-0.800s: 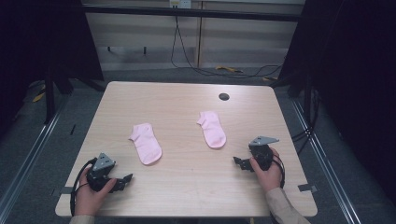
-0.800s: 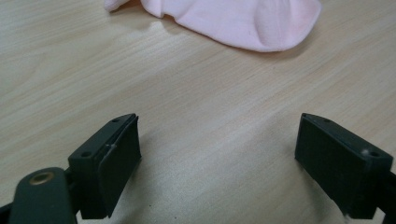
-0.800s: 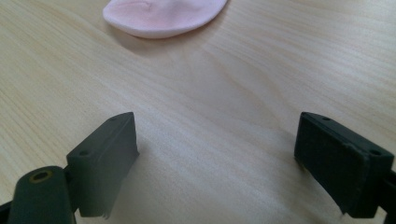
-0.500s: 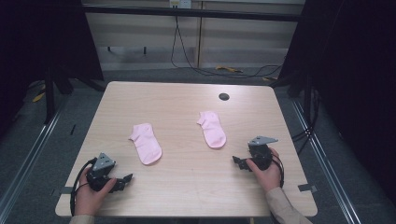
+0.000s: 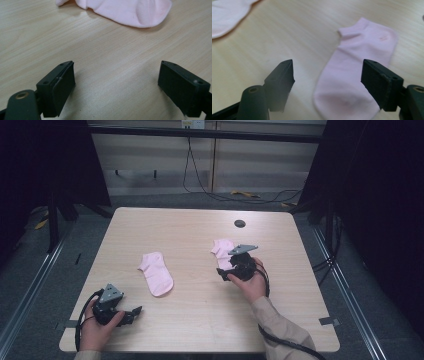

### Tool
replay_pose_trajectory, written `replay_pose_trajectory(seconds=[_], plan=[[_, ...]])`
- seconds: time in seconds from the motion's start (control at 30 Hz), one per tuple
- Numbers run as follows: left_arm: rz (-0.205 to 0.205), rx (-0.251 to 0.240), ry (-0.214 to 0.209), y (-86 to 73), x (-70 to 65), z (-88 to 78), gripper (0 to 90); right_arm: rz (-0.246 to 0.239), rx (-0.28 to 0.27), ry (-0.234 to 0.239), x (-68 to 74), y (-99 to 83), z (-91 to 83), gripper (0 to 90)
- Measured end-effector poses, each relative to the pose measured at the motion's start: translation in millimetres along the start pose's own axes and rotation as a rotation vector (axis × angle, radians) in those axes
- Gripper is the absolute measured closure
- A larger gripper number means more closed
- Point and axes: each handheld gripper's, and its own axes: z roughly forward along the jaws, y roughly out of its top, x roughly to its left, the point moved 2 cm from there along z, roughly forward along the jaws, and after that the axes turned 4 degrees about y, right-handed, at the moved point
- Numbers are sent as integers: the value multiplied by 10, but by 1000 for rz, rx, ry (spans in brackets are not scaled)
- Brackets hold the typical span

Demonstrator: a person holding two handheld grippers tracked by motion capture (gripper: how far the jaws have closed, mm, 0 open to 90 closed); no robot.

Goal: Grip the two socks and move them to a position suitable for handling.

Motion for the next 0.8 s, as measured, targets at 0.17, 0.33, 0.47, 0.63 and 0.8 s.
replay_pose_trajectory(seconds=[0.17,0.33,0.47,0.63,0.8], plan=[[2,-1,-1,4,3,5,131,68,1,-26,-185,37,131,260],[10,4,-1,3,9,2,131,137,24,-64,-389,-18,309,260],[11,6,0,4,8,1,130,159,20,-67,-443,-25,353,259],[11,6,0,4,8,1,130,173,8,-40,-469,29,374,259],[11,6,0,4,8,1,130,167,43,-56,-459,39,473,269]])
